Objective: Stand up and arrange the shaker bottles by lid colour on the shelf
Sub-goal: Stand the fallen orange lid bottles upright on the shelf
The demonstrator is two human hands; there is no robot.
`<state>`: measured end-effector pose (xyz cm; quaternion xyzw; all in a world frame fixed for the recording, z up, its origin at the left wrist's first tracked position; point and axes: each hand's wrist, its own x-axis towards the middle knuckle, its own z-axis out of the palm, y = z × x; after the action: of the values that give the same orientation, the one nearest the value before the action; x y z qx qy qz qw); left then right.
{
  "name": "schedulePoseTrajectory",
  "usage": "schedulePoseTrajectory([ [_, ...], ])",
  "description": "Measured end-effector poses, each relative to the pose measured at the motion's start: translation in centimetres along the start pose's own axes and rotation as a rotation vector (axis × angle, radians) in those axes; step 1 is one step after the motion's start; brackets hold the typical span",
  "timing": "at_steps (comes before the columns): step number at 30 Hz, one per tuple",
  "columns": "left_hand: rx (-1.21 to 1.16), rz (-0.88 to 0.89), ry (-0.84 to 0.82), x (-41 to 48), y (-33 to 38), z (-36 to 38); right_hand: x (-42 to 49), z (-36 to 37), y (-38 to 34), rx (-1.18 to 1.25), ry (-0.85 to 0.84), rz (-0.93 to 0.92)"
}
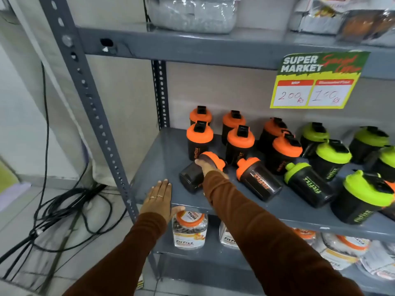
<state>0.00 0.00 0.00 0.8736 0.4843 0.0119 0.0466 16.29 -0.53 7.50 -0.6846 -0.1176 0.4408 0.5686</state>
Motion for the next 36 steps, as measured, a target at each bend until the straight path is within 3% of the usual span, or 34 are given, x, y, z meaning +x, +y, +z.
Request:
schedulePoseTrajectory([
  [2, 0.003, 0.004, 0.003, 0.0, 0.1, 0.0, -0.2, 0.5, -0.4, -0.05, -0.062, -0.082],
  [6, 0.031, 0.006, 0.008, 0.3, -0.1, 0.5, 0.2, 0.1, -0.3, -0.107, 0.015, 0.076],
  [8, 0.073, 0.007, 0.004, 0.3, 0.0, 0.5, -0.7, 0.1, 0.2, -0.009, 0.038, -0.054],
  [12, 0.061, 0.012, 0.001, 0.2, 0.0, 0.4, -3.4, 0.1, 2.5, 0.176, 0.254, -0.184],
  [18, 0.046, 0.013, 0.015, 0.0, 0.1, 0.3, -3.9, 0.4, 3.8, 0.017, 0.195, -0.447],
  [26, 0.037, 0.024, 0.047, -0.1, 0.1, 0.2, -3.6, 0.5, 6.4, -0.089, 0.163, -0.516],
  [31, 0.022, 0.02, 0.053, -0.1, 0.1, 0.3, -3.4, -1.9, 6.3, -0.283, 0.135, -0.484],
  [36, 0.027, 0.018, 0.064, -0.1, 0.1, 0.3, -3.7, -5.7, 3.1, -0.768, 0.19, -0.746],
])
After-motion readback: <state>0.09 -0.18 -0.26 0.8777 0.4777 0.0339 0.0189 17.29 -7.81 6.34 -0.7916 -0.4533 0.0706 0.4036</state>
